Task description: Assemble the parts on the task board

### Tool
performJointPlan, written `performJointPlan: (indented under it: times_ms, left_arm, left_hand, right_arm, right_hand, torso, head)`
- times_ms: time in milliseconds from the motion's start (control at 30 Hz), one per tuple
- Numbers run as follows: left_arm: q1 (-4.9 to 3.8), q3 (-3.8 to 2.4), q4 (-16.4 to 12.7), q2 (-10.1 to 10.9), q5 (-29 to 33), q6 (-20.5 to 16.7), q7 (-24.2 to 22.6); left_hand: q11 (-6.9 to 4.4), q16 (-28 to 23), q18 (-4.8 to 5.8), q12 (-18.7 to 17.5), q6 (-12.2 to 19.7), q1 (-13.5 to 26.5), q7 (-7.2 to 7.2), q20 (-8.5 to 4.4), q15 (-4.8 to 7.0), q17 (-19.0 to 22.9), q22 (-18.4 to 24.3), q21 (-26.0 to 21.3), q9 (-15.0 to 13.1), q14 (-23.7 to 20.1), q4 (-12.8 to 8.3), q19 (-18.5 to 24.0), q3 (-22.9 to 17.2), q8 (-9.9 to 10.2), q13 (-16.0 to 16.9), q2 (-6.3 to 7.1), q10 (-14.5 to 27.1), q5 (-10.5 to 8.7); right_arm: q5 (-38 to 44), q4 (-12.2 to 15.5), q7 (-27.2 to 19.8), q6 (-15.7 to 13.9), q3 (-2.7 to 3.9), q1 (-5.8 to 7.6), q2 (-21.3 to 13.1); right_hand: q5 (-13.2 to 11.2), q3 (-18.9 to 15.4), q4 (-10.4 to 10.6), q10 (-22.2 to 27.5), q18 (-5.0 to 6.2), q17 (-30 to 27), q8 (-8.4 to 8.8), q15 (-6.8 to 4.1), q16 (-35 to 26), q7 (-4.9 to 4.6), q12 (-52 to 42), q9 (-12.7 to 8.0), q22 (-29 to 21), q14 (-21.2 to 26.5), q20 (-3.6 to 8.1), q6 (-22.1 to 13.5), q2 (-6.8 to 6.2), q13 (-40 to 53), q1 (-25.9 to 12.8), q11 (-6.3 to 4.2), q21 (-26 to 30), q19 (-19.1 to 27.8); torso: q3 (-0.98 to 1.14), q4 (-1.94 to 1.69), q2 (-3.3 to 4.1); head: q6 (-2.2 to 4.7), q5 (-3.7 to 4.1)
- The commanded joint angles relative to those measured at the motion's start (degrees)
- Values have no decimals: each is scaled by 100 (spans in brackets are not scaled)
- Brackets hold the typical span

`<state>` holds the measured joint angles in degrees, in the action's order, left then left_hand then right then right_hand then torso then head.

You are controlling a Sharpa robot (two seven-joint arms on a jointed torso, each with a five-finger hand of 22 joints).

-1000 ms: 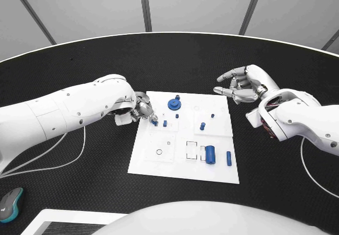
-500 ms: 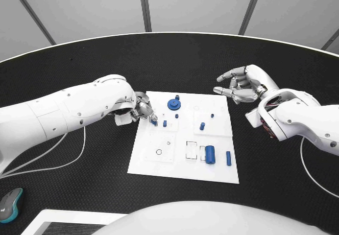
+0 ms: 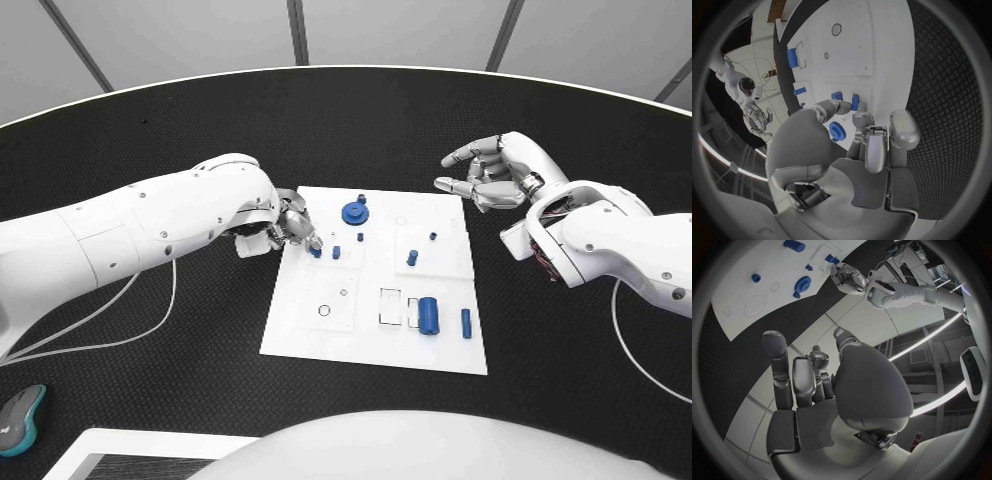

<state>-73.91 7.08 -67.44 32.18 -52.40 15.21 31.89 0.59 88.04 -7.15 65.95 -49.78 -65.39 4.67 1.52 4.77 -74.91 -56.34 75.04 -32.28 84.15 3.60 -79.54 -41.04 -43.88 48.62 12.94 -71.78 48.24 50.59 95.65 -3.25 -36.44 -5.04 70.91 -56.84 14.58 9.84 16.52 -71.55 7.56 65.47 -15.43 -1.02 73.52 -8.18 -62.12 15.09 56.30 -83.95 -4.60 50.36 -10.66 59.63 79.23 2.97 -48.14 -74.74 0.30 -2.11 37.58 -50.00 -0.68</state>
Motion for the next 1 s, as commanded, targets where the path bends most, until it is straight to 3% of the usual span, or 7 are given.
performJointPlan:
  times_ms: [33, 1000]
  left_arm:
    - [3, 0, 5, -9, 0, -1, 0]
    - [7, 0, 19, -40, 0, 104, 73]
  left_hand:
    - [-208, 18, 88, 20, -176, -1, -149, -52, 38, -918, 6, 22, -7, 447, -652, 1, -622, -25, 0, -50, -248, 18]
    - [-212, 19, 89, 32, -172, 25, -154, -55, 40, -920, 8, 17, -22, 448, -627, 4, -563, -39, 20, -72, -269, 1]
  right_arm:
    - [0, -3, -1, 2, 0, 0, 2]
    - [0, -14, 1, 10, 0, 0, 9]
  right_hand:
    - [30, -28, -4, -32, 70, 7, -34, -28, -32, 7, -29, -6, 4, -50, -2, 27, 32, 7, -35, 12, 19, -33]
    - [30, -28, -4, -32, 70, 7, -34, -28, -32, 7, -29, -6, 4, -50, -2, 27, 32, 7, -35, 12, 19, -33]
  torso:
    - [-1, 0, 3]
    - [-5, -2, 1]
  head:
    - [0, -1]
    - [0, 10]
